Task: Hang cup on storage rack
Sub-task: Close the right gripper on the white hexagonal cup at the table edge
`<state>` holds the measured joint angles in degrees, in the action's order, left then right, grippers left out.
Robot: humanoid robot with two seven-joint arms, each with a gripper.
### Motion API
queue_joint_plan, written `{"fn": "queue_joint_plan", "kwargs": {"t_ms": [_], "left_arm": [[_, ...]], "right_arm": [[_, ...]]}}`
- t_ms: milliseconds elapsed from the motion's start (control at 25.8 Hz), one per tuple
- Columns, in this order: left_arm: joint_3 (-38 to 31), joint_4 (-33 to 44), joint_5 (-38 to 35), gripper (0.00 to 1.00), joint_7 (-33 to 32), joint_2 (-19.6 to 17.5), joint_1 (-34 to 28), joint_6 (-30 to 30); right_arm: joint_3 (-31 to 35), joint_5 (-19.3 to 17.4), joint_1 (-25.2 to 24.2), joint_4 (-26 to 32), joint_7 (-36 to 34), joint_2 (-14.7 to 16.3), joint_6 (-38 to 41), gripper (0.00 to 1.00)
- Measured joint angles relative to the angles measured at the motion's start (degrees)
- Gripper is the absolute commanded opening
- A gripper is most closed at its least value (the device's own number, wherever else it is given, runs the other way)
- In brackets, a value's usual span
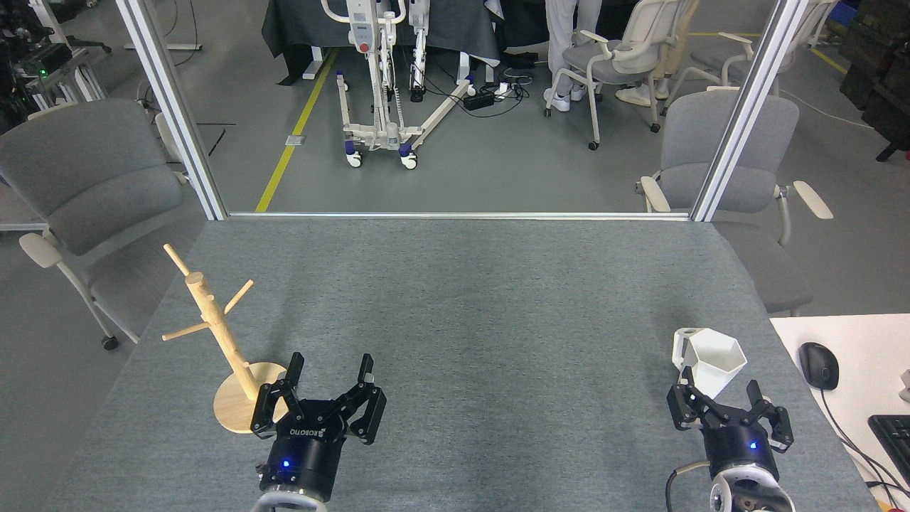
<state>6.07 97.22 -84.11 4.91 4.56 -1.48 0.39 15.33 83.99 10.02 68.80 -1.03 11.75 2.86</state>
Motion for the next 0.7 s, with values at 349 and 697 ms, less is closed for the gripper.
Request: {"fn": "queue_joint_plan", "kwargs": {"t_ms": [349,697], "left_arm": [[0.08,-0.47,0.0,1.0,-0.06,-0.35,-0.01,-0.21],[0.08,-1.02,0.0,1.0,-0.1,-0.41,0.06,-0.1]], "right_arm": [[-0.07,-0.03,1.72,-3.93,-0.23,2.74,0.33,0.99],[-0.29,0.58,2.84,-6.0,-0.26,3.5,2.29,0.99]]}}
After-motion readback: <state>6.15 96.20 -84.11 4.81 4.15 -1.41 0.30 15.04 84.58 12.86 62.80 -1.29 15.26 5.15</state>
